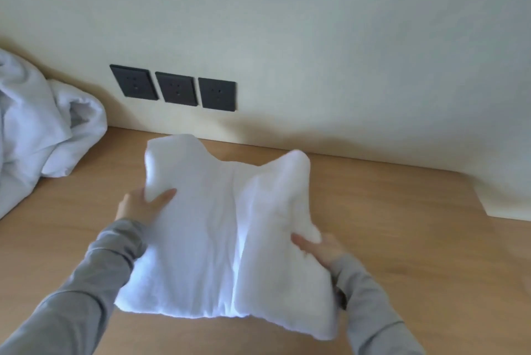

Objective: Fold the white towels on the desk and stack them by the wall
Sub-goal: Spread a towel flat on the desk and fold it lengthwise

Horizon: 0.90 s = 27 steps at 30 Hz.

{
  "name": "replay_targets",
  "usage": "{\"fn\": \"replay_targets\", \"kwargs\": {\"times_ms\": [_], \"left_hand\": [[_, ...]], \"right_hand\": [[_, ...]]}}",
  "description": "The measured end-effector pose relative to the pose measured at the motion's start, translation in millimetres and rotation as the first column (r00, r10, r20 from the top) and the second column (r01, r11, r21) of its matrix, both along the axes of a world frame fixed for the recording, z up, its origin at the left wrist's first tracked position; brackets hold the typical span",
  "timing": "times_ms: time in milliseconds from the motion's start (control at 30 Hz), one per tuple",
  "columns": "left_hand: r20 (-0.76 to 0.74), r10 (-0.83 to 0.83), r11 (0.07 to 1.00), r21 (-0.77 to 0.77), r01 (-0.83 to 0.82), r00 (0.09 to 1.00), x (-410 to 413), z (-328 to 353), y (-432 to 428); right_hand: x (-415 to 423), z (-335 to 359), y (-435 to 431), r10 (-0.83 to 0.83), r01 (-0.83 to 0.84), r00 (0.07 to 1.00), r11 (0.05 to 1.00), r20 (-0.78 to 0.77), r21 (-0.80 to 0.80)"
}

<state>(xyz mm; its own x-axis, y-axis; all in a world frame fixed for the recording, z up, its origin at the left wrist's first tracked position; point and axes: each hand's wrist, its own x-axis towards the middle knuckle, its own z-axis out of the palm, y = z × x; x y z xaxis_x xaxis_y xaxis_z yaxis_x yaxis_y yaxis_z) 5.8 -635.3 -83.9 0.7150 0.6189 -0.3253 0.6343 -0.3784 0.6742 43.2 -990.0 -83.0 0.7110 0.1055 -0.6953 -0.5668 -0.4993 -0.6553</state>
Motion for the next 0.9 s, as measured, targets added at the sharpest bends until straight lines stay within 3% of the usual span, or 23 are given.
{"fn": "replay_targets", "kwargs": {"times_ms": [100,167,233,367,467,567,633,767,900], "left_hand": [[0.036,0.018,0.994,0.104,-0.022,0.999,1,11,26],[0.061,0.021,0.993,0.119,-0.028,0.998,-1,10,38],[0.039,0.035,0.997,0.074,-0.037,0.999,-4,3,45],[-0.095,-0.003,0.998,0.058,0.009,0.995,-4,-29,39],[-0.202,-0.044,0.997,0.053,0.056,0.978,-10,-57,34],[-0.258,-0.039,0.999,0.019,0.046,0.965,-26,-81,41],[-0.293,-0.047,0.998,0.034,0.059,0.955,-39,-89,48],[-0.354,0.008,1.000,-0.012,-0.013,0.935,-66,-98,56],[-0.318,0.082,0.997,0.030,-0.076,0.945,-87,-96,53]], "right_hand": [[17,43,-37,-0.075,0.113,0.958,0.986,0.275,-0.124],[18,56,-61,0.134,0.103,0.908,0.847,0.397,-0.521],[11,48,-81,0.234,0.122,0.886,0.714,0.399,-0.689],[-17,-1,-117,0.082,0.071,0.980,0.703,0.179,-0.708],[-38,-34,-114,0.204,-0.127,0.979,0.570,-0.010,-0.812],[-52,-58,-98,0.315,-0.278,0.943,0.556,-0.111,-0.783],[-56,-66,-92,0.271,-0.314,0.944,0.571,-0.187,-0.759],[-48,-71,-60,0.259,-0.252,0.956,0.501,-0.135,-0.828],[-28,-71,18,0.539,-0.333,0.842,0.520,0.000,-0.787]]}}
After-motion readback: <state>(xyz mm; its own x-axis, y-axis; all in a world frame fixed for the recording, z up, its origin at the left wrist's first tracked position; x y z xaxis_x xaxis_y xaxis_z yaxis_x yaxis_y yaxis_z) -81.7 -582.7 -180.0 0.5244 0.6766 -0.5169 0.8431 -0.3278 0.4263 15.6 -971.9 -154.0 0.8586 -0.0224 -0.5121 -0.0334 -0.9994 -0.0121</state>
